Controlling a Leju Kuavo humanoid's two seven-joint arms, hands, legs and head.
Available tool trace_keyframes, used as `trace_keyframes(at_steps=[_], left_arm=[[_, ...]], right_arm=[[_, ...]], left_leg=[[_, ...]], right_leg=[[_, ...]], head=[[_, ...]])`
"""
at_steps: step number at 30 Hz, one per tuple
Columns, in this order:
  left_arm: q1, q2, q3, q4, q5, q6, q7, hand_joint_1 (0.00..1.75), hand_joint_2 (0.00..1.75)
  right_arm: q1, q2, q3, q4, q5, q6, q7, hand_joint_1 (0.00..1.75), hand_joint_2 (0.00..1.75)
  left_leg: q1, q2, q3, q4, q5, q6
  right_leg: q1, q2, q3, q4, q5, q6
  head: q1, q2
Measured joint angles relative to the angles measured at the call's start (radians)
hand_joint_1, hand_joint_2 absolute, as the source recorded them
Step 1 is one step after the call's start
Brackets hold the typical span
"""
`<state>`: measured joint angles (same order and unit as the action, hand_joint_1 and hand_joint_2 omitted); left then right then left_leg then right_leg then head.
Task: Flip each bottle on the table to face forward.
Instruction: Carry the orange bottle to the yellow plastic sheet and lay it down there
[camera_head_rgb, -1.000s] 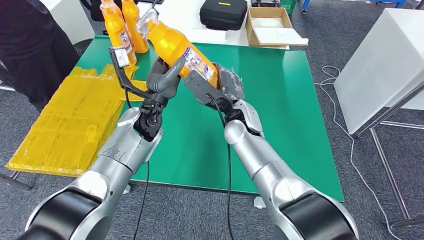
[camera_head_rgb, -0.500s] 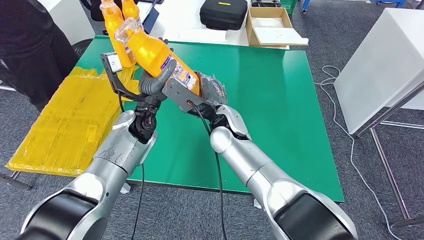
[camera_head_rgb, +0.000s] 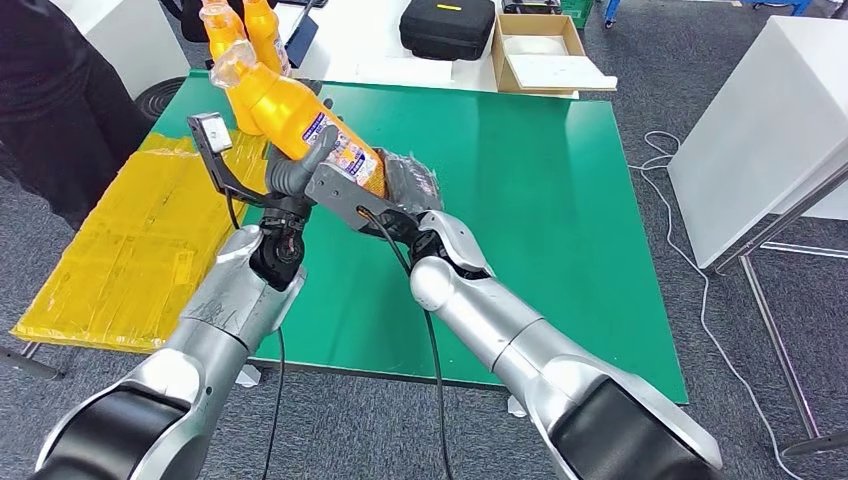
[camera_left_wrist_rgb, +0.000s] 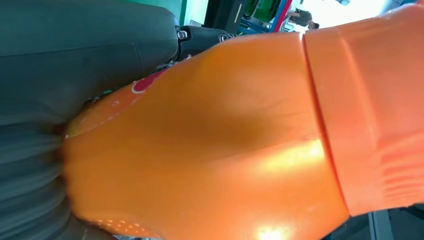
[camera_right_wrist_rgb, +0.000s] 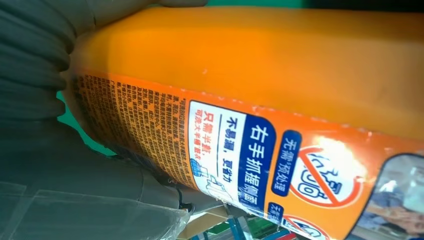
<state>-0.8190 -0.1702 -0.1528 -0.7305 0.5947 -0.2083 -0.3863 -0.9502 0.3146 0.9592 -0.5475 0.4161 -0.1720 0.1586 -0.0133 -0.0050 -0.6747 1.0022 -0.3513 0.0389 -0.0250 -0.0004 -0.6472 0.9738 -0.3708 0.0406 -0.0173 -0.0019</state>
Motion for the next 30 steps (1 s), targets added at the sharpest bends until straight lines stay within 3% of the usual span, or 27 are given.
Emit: trace_keyframes(at_steps=[3,7,14,21,30], left_arm=[[0.004,0.002,0.004,-0.001,0.0,0.0,-0.001,0.02,1.75],[0.007,0.003,0.007,-0.003,0.0,0.0,-0.003,1.75,1.75],[0.016,0.006,0.014,-0.015,0.014,-0.019,-0.004,1.75,1.75],[0.022,0.015,0.049,-0.016,0.122,-0.097,0.079,1.75,1.75],[0.027,0.018,0.065,-0.016,0.141,-0.108,0.082,1.75,1.75]], right_arm=[[-0.003,-0.002,0.016,0.0,-0.004,0.0,0.001,1.75,1.75],[-0.005,-0.002,0.026,0.0,-0.011,0.0,0.001,1.75,1.75],[-0.016,-0.009,0.059,0.0,-0.039,0.0,-0.002,1.75,1.75],[-0.027,-0.01,0.09,0.009,-0.063,0.0,-0.016,1.75,1.75],[-0.041,-0.01,0.115,0.027,-0.072,0.0,-0.026,1.75,1.75]], left_leg=[[0.0,0.0,0.0,0.0,0.0,0.0],[0.0,0.0,0.0,0.0,0.0,0.0],[0.0,0.0,0.0,0.0,0.0,0.0],[0.0,0.0,0.0,0.0,0.0,0.0],[0.0,0.0,0.0,0.0,0.0,0.0]], right_leg=[[0.0,0.0,0.0,0.0,0.0,0.0],[0.0,0.0,0.0,0.0,0.0,0.0],[0.0,0.0,0.0,0.0,0.0,0.0],[0.0,0.0,0.0,0.0,0.0,0.0],[0.0,0.0,0.0,0.0,0.0,0.0]], head=[[0.0,0.0],[0.0,0.0],[0.0,0.0],[0.0,0.0],[0.0,0.0]])
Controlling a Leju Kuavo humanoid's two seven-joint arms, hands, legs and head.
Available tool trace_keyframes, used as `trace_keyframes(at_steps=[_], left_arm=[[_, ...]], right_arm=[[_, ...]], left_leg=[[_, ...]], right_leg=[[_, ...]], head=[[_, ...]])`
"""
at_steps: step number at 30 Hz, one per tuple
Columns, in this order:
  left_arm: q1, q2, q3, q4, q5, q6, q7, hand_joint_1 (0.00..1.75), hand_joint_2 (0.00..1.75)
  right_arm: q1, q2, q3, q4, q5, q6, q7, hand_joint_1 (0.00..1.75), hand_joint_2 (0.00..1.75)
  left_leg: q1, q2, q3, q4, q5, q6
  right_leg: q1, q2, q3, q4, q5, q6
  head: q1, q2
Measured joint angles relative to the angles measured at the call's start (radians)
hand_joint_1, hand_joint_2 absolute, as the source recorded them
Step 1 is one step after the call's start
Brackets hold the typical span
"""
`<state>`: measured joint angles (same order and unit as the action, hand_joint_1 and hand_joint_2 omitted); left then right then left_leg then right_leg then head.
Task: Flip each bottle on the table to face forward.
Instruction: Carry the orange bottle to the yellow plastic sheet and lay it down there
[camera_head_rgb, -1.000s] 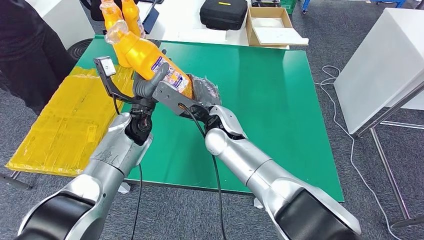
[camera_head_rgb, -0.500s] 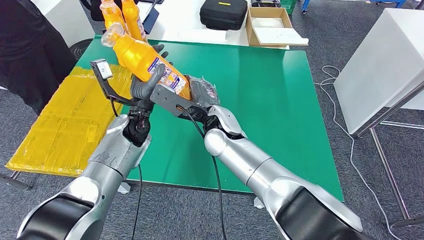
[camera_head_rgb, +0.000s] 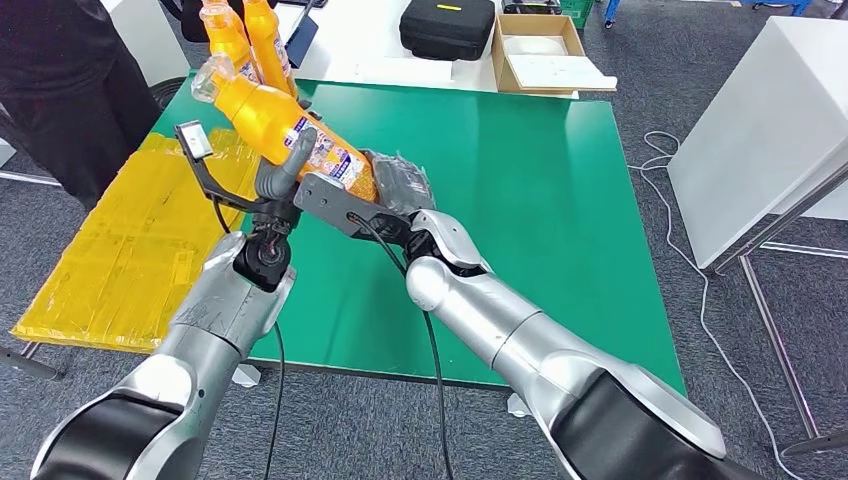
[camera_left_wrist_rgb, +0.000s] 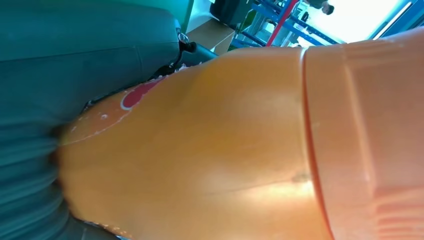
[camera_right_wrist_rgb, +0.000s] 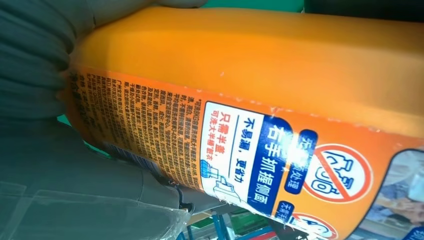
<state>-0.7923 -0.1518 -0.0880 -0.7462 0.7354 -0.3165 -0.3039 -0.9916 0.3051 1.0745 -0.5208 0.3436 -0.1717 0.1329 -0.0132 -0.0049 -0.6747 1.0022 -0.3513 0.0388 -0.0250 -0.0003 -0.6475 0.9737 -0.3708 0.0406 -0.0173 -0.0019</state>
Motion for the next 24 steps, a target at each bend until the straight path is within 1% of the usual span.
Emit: trace_keyframes(at_steps=[7,8,9,11,12,13,15,20,24], left_arm=[[0.009,0.011,0.002,0.0,0.016,-0.001,-0.003,1.75,1.75],[0.01,0.014,0.002,0.0,0.019,-0.002,-0.003,1.75,1.75],[0.011,0.016,0.002,0.0,0.022,-0.004,-0.003,1.75,1.75],[0.011,0.021,0.003,0.0,0.023,-0.005,-0.003,1.75,1.75],[0.009,0.023,0.004,0.0,0.022,-0.004,-0.005,1.75,1.75],[0.007,0.026,0.006,0.001,0.02,-0.004,-0.006,1.75,1.75],[-0.005,0.035,0.015,0.007,0.018,-0.004,-0.008,1.75,1.75],[-0.052,0.065,0.054,0.033,0.027,-0.023,-0.011,1.75,1.75],[-0.071,0.072,0.065,0.047,0.026,-0.024,-0.011,1.75,1.75]], right_arm=[[-0.003,0.004,0.001,0.044,0.002,-0.005,-0.042,1.75,1.75],[-0.005,0.005,0.0,0.056,0.005,-0.006,-0.052,1.35,1.75],[-0.007,0.007,-0.003,0.068,0.01,-0.008,-0.061,0.91,1.75],[-0.009,0.011,-0.009,0.09,0.026,-0.019,-0.077,0.04,0.87],[-0.008,0.013,-0.012,0.098,0.038,-0.028,-0.083,0.0,0.44],[-0.008,0.013,-0.018,0.105,0.051,-0.038,-0.089,0.0,0.0],[-0.006,0.007,-0.034,0.112,0.074,-0.055,-0.101,0.0,0.0],[0.009,-0.032,-0.102,0.113,0.108,-0.062,-0.115,0.0,0.0],[0.014,-0.043,-0.13,0.113,0.121,-0.06,-0.117,0.0,0.0]], left_leg=[[0.0,0.0,0.0,0.0,0.0,0.0],[0.0,0.0,0.0,0.0,0.0,0.0],[0.0,0.0,0.0,0.0,0.0,0.0],[0.0,0.0,0.0,0.0,0.0,0.0],[0.0,0.0,0.0,0.0,0.0,0.0],[0.0,0.0,0.0,0.0,0.0,0.0],[0.0,0.0,0.0,0.0,0.0,0.0],[0.0,-0.001,0.0,0.0,0.0,0.0],[0.0,0.0,0.0,0.0,0.0,0.0]], right_leg=[[0.0,0.0,0.0,0.0,0.0,0.0],[0.0,0.0,0.0,0.0,0.0,0.0],[0.0,0.0,0.0,0.0,0.0,0.0],[0.0,0.0,0.0,0.0,0.0,0.0],[0.0,0.0,0.0,0.0,0.0,0.0],[0.0,0.0,0.0,0.0,0.0,0.0],[0.0,0.0,0.0,0.0,0.0,0.0],[0.0,-0.001,0.0,0.0,0.0,0.0],[0.0,0.0,0.0,0.0,0.0,0.0]], head=[[0.0,0.0],[0.0,0.0],[0.0,0.0],[0.0,0.0],[0.0,0.0],[0.0,0.0],[0.0,0.0],[0.0,0.0],[0.0,0.0]])
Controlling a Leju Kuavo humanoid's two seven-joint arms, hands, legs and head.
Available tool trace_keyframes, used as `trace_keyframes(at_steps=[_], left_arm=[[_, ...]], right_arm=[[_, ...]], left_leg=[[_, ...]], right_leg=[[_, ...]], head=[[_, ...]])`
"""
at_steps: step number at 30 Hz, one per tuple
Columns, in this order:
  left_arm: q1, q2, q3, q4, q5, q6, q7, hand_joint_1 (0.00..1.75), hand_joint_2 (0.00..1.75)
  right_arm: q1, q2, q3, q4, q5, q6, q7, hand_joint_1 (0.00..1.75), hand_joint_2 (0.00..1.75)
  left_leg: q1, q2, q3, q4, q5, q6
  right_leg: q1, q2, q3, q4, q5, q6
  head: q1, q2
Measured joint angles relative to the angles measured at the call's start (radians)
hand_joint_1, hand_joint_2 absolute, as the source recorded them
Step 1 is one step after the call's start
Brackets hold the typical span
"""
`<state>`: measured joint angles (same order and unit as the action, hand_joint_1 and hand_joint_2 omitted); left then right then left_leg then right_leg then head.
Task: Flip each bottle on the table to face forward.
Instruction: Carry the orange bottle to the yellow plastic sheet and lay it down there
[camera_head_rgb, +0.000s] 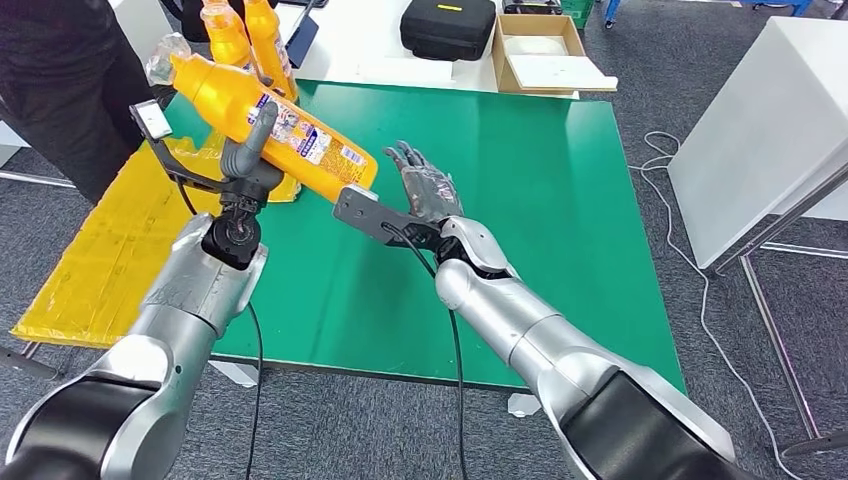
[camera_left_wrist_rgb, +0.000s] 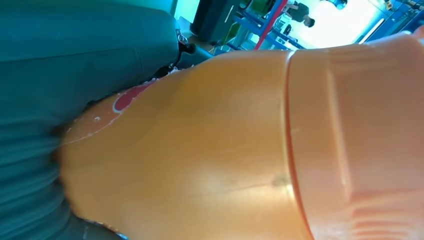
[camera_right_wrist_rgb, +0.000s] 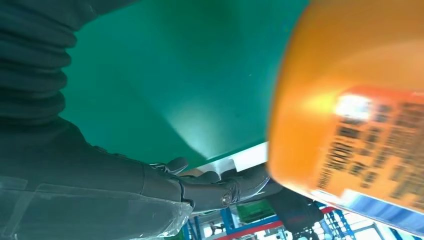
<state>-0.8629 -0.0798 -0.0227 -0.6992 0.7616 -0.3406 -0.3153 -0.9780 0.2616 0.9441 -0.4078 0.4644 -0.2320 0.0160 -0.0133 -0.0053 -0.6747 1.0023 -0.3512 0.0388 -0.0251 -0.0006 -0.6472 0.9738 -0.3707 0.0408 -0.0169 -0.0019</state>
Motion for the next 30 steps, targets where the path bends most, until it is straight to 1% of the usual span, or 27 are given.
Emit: trace_keyframes(at_steps=[3,5,9,11,13,14,17,19,21,23,28,30], left_arm=[[-0.009,0.003,0.005,0.011,0.0,-0.002,0.0,1.75,1.75],[-0.015,0.006,0.011,0.022,0.001,-0.009,0.001,1.75,1.75],[-0.03,0.016,0.024,0.054,0.006,-0.026,0.006,1.75,1.75],[-0.037,0.021,0.027,0.069,-0.012,-0.012,-0.012,1.75,1.75],[-0.046,0.029,0.027,0.081,-0.083,0.055,-0.072,1.75,1.75],[-0.053,0.035,0.025,0.087,-0.144,0.119,-0.115,1.75,1.75],[-0.079,0.057,0.014,0.102,-0.367,0.367,-0.235,1.75,1.75],[-0.094,0.072,0.005,0.111,-0.482,0.49,-0.277,1.75,1.75],[-0.106,0.084,-0.004,0.121,-0.567,0.576,-0.3,1.75,1.75],[-0.109,0.093,-0.01,0.129,-0.618,0.621,-0.313,1.75,1.75],[-0.109,0.1,-0.011,0.137,-0.643,0.639,-0.319,1.75,1.75],[-0.109,0.103,-0.015,0.141,-0.675,0.669,-0.319,1.75,1.75]], right_arm=[[0.005,-0.006,-0.021,-0.004,0.019,-0.002,0.0,0.0,0.0],[0.009,-0.019,-0.052,-0.018,0.049,0.001,-0.003,0.0,0.0],[0.023,-0.063,-0.151,-0.069,0.131,0.028,-0.01,0.0,0.0],[0.037,-0.081,-0.204,-0.099,0.18,0.042,-0.018,0.0,0.0],[0.058,-0.094,-0.262,-0.136,0.234,0.058,-0.028,0.0,0.0],[0.07,-0.1,-0.292,-0.158,0.258,0.068,-0.032,0.0,0.0],[0.103,-0.118,-0.381,-0.23,0.3,0.1,-0.039,0.0,0.0],[0.119,-0.128,-0.428,-0.271,0.314,0.12,-0.04,0.0,0.0],[0.131,-0.137,-0.465,-0.306,0.322,0.134,-0.043,0.0,0.0],[0.142,-0.143,-0.492,-0.333,0.325,0.142,-0.046,0.0,0.0],[0.16,-0.152,-0.524,-0.369,0.327,0.148,-0.048,0.0,0.0],[0.163,-0.154,-0.527,-0.377,0.328,0.15,-0.051,0.0,0.0]], left_leg=[[0.0,0.0,0.0,0.0,0.0,0.0],[0.0,0.0,0.0,0.0,0.0,0.0],[0.0,0.0,0.0,0.0,0.0,0.0],[0.0,0.0,0.0,0.0,0.0,0.0],[0.0,0.0,0.0,0.0,0.0,0.0],[0.0,0.0,0.0,0.0,0.0,0.0],[0.0,0.0,0.0,0.0,0.0,0.0],[0.001,0.0,0.0,0.0,0.0,0.0],[0.001,0.0,0.0,0.0,0.0,0.0],[0.001,0.0,0.0,0.0,0.0,0.0],[0.0,0.0,0.0,0.0,0.0,0.0],[0.0,0.0,0.0,0.0,0.0,0.0]], right_leg=[[0.0,0.0,0.0,0.0,0.0,0.0],[0.0,0.0,0.0,0.0,0.0,0.0],[0.0,0.0,0.0,0.0,0.0,0.0],[0.0,0.0,0.0,0.0,0.0,0.0],[0.0,0.0,0.0,0.0,0.0,0.0],[0.0,0.0,0.0,0.0,0.0,0.0],[0.0,0.0,0.0,0.0,0.0,0.0],[0.0,0.0,0.0,0.0,0.0,0.0],[0.001,0.0,0.0,0.0,0.0,0.0],[0.001,0.0,0.0,0.0,0.0,0.0],[0.0,0.0,0.0,0.0,0.0,0.0],[0.0,0.0,0.0,0.0,0.0,0.0]], head=[[0.0,0.0],[0.0,0.0],[0.0,0.0],[0.0,0.0],[0.0,0.0],[0.0,0.0],[0.0,0.0],[-0.001,0.0],[0.0,0.0],[0.0,0.0],[0.0,0.0],[0.0,0.0]])
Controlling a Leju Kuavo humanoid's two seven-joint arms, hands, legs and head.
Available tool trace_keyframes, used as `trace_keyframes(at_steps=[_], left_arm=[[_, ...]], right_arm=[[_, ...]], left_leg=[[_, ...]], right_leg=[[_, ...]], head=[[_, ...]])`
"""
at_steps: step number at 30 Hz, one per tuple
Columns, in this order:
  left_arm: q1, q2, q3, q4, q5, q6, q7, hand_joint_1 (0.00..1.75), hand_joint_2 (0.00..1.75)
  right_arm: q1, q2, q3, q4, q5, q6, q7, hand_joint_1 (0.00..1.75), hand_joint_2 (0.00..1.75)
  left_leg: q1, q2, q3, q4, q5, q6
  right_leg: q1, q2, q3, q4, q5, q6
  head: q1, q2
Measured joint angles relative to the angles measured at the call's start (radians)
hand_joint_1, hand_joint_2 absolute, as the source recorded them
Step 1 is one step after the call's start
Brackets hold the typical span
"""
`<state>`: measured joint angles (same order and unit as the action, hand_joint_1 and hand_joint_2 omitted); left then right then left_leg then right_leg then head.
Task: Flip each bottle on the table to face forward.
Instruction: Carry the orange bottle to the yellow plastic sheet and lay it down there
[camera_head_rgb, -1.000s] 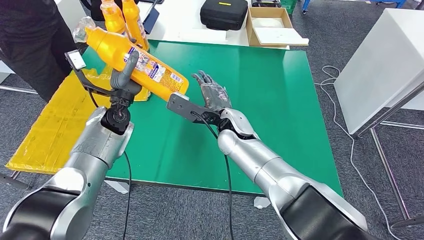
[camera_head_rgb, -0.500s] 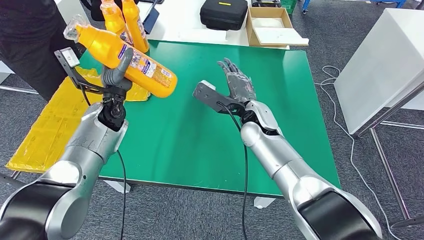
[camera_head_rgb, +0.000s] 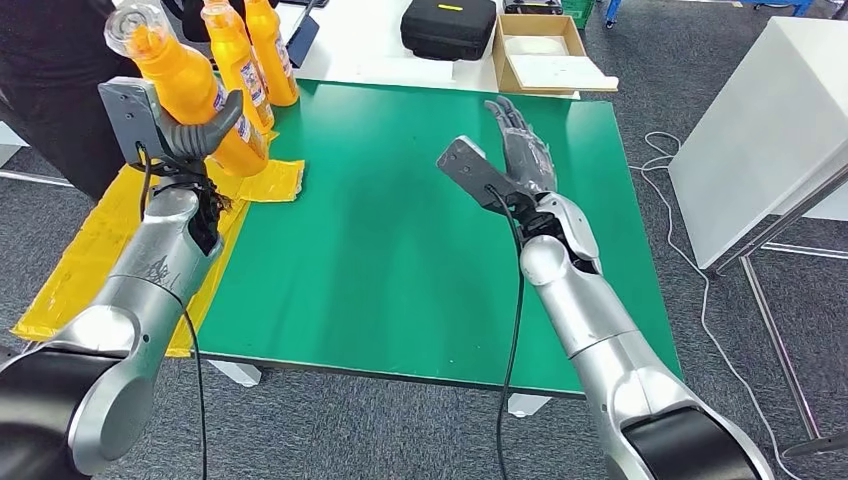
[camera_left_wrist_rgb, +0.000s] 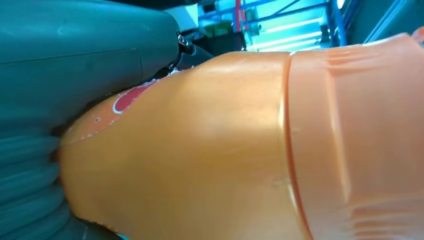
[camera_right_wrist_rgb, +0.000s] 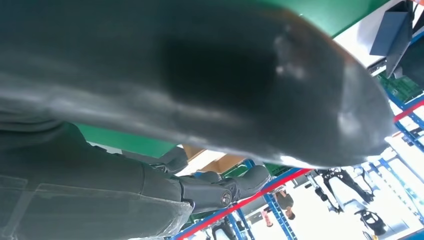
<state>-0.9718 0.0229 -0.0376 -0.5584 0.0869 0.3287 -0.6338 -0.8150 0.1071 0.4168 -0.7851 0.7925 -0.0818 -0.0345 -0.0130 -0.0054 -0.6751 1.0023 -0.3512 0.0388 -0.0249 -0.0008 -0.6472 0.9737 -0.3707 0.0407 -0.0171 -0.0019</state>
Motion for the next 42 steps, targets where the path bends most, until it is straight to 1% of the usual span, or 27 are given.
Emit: trace_keyframes(at_steps=[3,7,9,11,14,16,20,22,25,29,32,36,40,41,42], left_arm=[[0.001,0.011,-0.019,0.014,-0.123,0.114,0.005,1.75,1.75],[0.007,0.038,-0.07,0.053,-0.385,0.314,0.024,1.75,1.75],[0.018,0.048,-0.082,0.064,-0.541,0.355,0.054,1.75,1.75],[0.029,0.053,-0.083,0.077,-0.662,0.362,0.075,1.75,1.75],[0.046,0.055,-0.084,0.108,-0.767,0.362,0.1,1.75,1.75],[0.065,0.054,-0.086,0.119,-0.873,0.364,0.148,1.75,1.75],[0.117,0.053,-0.069,0.119,-1.194,0.367,0.273,1.75,1.75],[0.143,0.053,-0.046,0.113,-1.317,0.368,0.305,1.75,1.75],[0.175,0.053,-0.011,0.102,-1.45,0.368,0.341,1.75,1.75],[0.215,0.049,0.025,0.096,-1.566,0.369,0.376,1.75,1.75],[0.241,0.038,0.036,0.098,-1.622,0.369,0.426,1.75,1.75],[0.267,0.026,0.016,0.111,-1.652,0.369,0.489,1.75,1.75],[0.274,0.018,-0.025,0.129,-1.657,0.369,0.55,1.75,1.75],[0.274,0.018,-0.039,0.137,-1.657,0.369,0.569,1.71,1.75],[0.274,0.018,-0.052,0.144,-1.657,0.369,0.585,1.27,1.75]], right_arm=[[0.007,-0.004,-0.006,-0.01,-0.006,0.01,-0.013,0.0,0.0],[0.021,-0.012,-0.011,-0.023,-0.028,0.022,-0.032,0.0,0.0],[0.027,-0.013,-0.01,-0.028,-0.038,0.026,-0.036,0.0,0.0],[0.031,-0.013,-0.01,-0.033,-0.047,0.027,-0.038,0.0,0.0],[0.038,-0.013,-0.003,-0.043,-0.062,0.034,-0.041,0.0,0.0],[0.044,-0.015,0.009,-0.056,-0.079,0.049,-0.044,0.0,0.0],[0.061,-0.026,0.036,-0.097,-0.149,0.102,-0.055,0.0,0.0],[0.065,-0.035,0.051,-0.115,-0.181,0.121,-0.067,0.0,0.0],[0.068,-0.049,0.069,-0.129,-0.214,0.134,-0.091,0.0,0.0],[0.071,-0.059,0.097,-0.145,-0.24,0.139,-0.112,0.0,0.0],[0.078,-0.064,0.12,-0.166,-0.252,0.145,-0.115,0.0,0.0],[0.098,-0.072,0.147,-0.208,-0.25,0.148,-0.11,0.0,0.0],[0.142,-0.095,0.168,-0.282,-0.237,0.149,-0.078,0.0,0.0],[0.158,-0.105,0.172,-0.309,-0.234,0.15,-0.07,0.0,0.0],[0.172,-0.116,0.176,-0.335,-0.232,0.151,-0.064,0.0,0.0]], left_leg=[[0.0,0.0,0.0,0.0,0.0,0.0],[0.0,0.001,0.0,0.0,0.0,0.0],[0.0,0.0,0.0,0.0,0.0,0.0],[0.0,0.0,0.0,0.0,0.0,0.0],[0.0,0.0,0.0,0.0,0.0,0.0],[0.0,0.0,0.0,0.0,0.0,0.0],[0.0,0.0,0.0,0.0,0.0,0.0],[0.0,0.0,0.0,0.0,0.0,0.0],[0.0,0.0,0.0,0.0,0.0,0.0],[0.0,0.0,0.0,0.0,0.0,0.0],[0.0,0.0,0.0,0.0,0.0,0.0],[0.0,0.0,0.0,0.0,0.0,0.0],[0.0,0.0,0.0,0.0,0.0,0.0],[0.0,-0.001,0.0,0.0,0.0,0.0],[0.0,0.0,0.0,0.0,-0.001,0.0]], right_leg=[[0.0,0.0,0.0,0.0,0.0,0.0],[0.0,0.0,0.0,0.0,0.0,0.0],[0.0,0.0,0.0,0.0,0.0,0.0],[0.0,0.0,0.0,0.0,0.0,0.0],[0.0,0.0,0.0,0.0,0.0,0.0],[0.0,0.0,0.0,0.0,0.0,0.0],[0.0,0.0,0.0,0.0,0.0,0.0],[0.0,0.0,0.0,0.0,0.0,0.0],[0.0,0.0,0.0,0.0,0.0,0.0],[0.0,0.0,-0.001,0.0,0.0,0.0],[0.0,0.0,-0.001,0.0,0.0,0.0],[0.0,0.0,-0.001,0.0,0.0,0.0],[0.0,0.0,-0.001,0.0,0.0,0.0],[0.0,0.0,-0.001,0.0,0.0,0.0],[0.0,0.0,-0.001,0.0,0.0,0.0]], head=[[0.0,0.0],[0.0,0.0],[0.0,0.0],[0.0,0.0],[0.0,0.0],[0.0,0.0],[0.0,0.0],[0.0,0.0],[0.0,0.0],[0.0,0.0],[0.0,0.0],[0.0,0.0],[0.0,0.0],[0.0,0.0],[0.0,0.0]])
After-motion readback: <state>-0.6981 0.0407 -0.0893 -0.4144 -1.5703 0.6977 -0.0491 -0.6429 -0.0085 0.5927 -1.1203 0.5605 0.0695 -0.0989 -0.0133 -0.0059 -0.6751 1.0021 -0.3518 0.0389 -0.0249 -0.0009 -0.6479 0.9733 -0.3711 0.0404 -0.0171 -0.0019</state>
